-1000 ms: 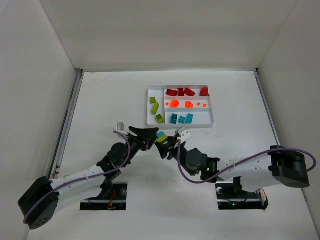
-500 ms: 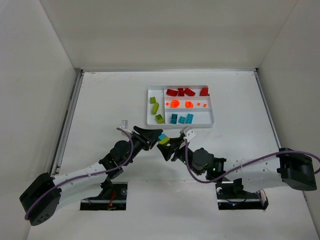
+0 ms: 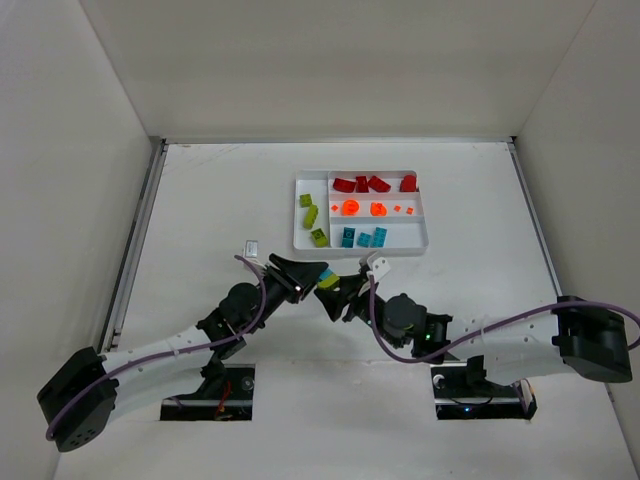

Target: Sort the legos into containers by color

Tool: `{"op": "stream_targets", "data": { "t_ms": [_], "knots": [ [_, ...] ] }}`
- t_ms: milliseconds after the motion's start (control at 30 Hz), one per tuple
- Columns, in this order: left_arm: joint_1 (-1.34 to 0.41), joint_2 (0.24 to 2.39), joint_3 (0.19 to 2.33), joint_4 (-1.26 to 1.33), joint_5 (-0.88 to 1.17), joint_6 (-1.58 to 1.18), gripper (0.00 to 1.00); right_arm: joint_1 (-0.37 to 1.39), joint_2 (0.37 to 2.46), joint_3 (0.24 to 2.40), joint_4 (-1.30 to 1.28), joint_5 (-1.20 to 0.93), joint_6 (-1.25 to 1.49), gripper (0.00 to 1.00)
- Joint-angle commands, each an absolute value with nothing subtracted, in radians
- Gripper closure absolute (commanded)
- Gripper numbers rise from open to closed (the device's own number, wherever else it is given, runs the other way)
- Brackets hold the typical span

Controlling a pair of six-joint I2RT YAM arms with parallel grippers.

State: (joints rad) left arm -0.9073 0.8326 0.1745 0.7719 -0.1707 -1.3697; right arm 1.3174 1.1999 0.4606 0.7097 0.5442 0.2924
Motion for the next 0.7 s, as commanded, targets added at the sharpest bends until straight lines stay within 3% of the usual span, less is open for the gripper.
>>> {"op": "stream_targets", "data": {
  "t_ms": [0, 367, 667],
  "knots": [
    [-0.923, 0.810, 0.192, 0.807, -0.164, -1.335, 0.61, 1.305, 1.201, 0.463, 0.733, 0.526, 0.308, 0.63],
    [-0.906, 0.799, 0.201, 0.801, -0.155, -1.284, 0.83, 1.300, 1.160, 0.440, 0.726, 0.531, 0.314, 0.63],
    [-0.707, 0.669, 0.189, 0.589, -0.127, -1.206, 0.86, 1.298, 1.083, 0.430, 0.661, 0.526, 0.322, 0.63]
  ]
}}
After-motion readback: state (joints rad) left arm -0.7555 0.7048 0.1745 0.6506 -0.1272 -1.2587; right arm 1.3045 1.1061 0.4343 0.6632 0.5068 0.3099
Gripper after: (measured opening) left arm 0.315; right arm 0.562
